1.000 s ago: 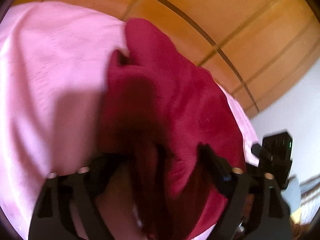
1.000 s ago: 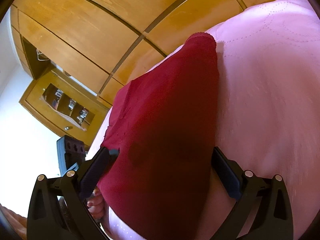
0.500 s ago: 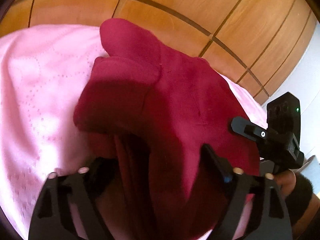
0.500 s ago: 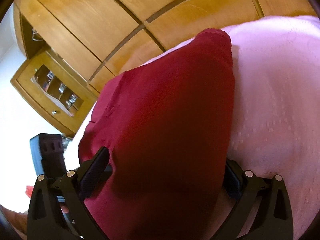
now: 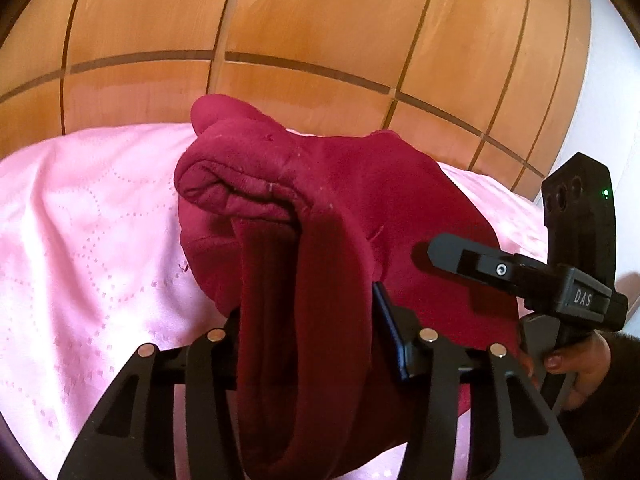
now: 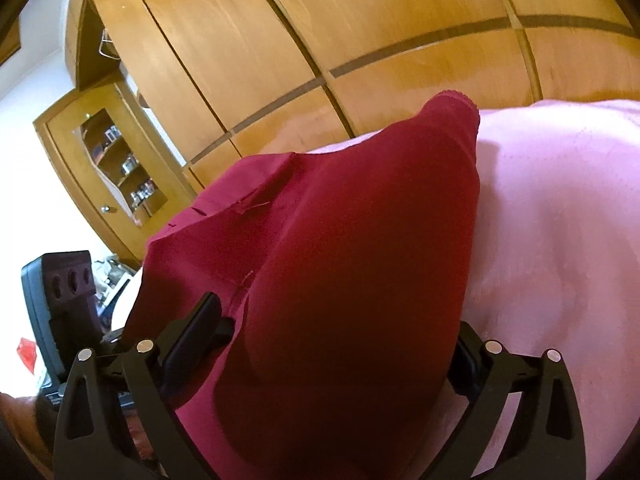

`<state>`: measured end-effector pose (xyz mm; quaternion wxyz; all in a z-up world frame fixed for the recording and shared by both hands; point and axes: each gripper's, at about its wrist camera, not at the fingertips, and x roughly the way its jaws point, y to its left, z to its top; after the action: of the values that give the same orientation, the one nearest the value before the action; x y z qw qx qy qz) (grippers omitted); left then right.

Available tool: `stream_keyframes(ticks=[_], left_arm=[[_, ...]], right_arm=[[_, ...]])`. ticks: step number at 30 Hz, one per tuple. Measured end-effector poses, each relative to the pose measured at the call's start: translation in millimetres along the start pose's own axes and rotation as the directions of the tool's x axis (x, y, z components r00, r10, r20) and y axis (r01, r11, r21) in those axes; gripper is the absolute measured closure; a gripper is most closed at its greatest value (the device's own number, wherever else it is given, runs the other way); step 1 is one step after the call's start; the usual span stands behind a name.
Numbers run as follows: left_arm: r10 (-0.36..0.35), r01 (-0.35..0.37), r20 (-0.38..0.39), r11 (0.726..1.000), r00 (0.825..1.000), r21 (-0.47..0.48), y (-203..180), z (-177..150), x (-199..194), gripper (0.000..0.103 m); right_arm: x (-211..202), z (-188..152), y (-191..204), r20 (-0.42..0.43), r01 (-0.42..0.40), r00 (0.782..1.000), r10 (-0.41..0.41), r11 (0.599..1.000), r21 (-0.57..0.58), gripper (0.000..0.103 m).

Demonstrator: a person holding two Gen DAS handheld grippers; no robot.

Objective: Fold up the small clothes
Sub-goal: 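Grasp the shirt end with the left tool and lift it, then fold the held end over the shirt bundle and open the left tool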

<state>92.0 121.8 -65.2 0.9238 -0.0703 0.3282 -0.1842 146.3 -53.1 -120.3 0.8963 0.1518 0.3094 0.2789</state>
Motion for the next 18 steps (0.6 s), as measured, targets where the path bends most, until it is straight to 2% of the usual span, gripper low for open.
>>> stream_keyframes(ticks=[10,18], left_arm=[[-0.008,0.005,0.062,0.999,0.998,0.048,-25,2,-27,0.056],[-0.053,0.045,0.105,0.997,0.993,0.070,-45,7,-51,0.056]], right_arm=[[-25,-7,7,0.057,0.024,0.998,-0.024,1.000,-0.012,0.006],[-65,-5,13,0.136,0.030,0.990,-0.028,0.999,-0.015,0.006]])
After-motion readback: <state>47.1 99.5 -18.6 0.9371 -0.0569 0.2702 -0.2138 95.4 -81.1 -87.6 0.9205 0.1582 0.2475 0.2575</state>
